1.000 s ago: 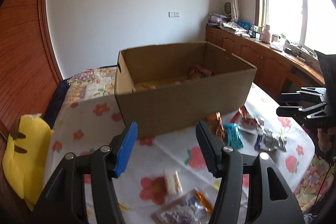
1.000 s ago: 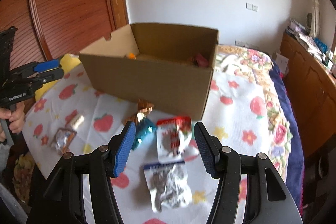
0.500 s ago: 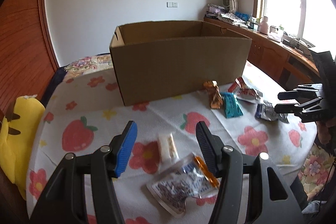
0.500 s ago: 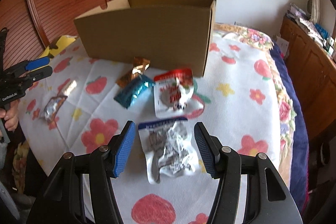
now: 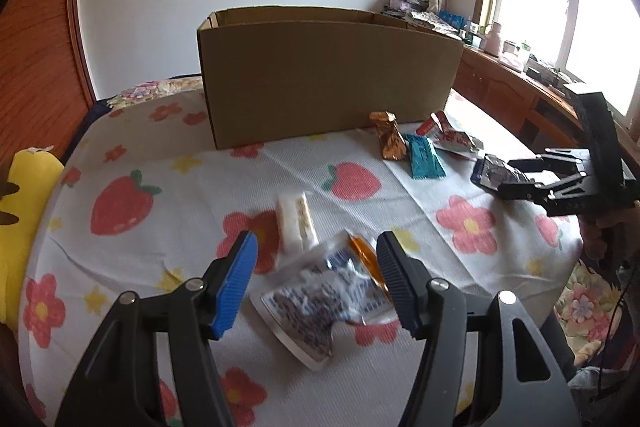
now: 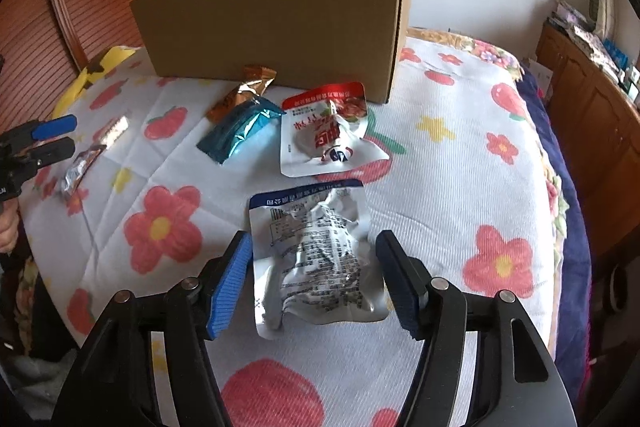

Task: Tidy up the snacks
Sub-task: 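Move both open tools back to the snacks on the sheet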

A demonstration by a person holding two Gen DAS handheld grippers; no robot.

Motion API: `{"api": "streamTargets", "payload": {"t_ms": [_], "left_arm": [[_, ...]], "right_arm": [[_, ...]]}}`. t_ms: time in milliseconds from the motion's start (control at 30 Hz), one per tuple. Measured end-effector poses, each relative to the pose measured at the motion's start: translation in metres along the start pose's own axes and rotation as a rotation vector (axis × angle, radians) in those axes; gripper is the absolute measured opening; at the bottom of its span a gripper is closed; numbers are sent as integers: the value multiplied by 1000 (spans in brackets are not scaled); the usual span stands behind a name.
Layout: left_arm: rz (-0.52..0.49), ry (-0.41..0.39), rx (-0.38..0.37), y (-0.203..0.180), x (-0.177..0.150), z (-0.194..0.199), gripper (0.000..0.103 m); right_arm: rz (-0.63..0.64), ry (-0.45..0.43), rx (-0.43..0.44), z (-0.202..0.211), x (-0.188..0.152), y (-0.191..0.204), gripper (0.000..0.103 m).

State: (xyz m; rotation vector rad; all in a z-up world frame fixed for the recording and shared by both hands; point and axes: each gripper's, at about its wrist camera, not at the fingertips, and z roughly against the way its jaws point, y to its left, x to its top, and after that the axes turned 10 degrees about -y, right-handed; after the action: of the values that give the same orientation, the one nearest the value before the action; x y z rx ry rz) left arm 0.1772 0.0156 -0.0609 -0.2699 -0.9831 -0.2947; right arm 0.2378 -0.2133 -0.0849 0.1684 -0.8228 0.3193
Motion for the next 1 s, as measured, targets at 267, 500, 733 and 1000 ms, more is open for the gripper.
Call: {"api": "streamTargets", "payload": {"t_ms": [267, 500, 733, 1000], "left_arm": [[-48, -1, 5, -9, -9, 8, 68], [-104, 54, 11, -11, -14, 0, 69], [-58, 99, -39, -7, -18, -1, 70], [-74, 118, -61, -16, -21, 8, 70]], "right_arm": [[36, -8, -28, -3, -3, 8, 68], [31, -10, -28, -5, -2, 8, 68], [31, -10, -28, -5, -2, 8, 68], [30, -9, -27, -5, -2, 8, 68]]}}
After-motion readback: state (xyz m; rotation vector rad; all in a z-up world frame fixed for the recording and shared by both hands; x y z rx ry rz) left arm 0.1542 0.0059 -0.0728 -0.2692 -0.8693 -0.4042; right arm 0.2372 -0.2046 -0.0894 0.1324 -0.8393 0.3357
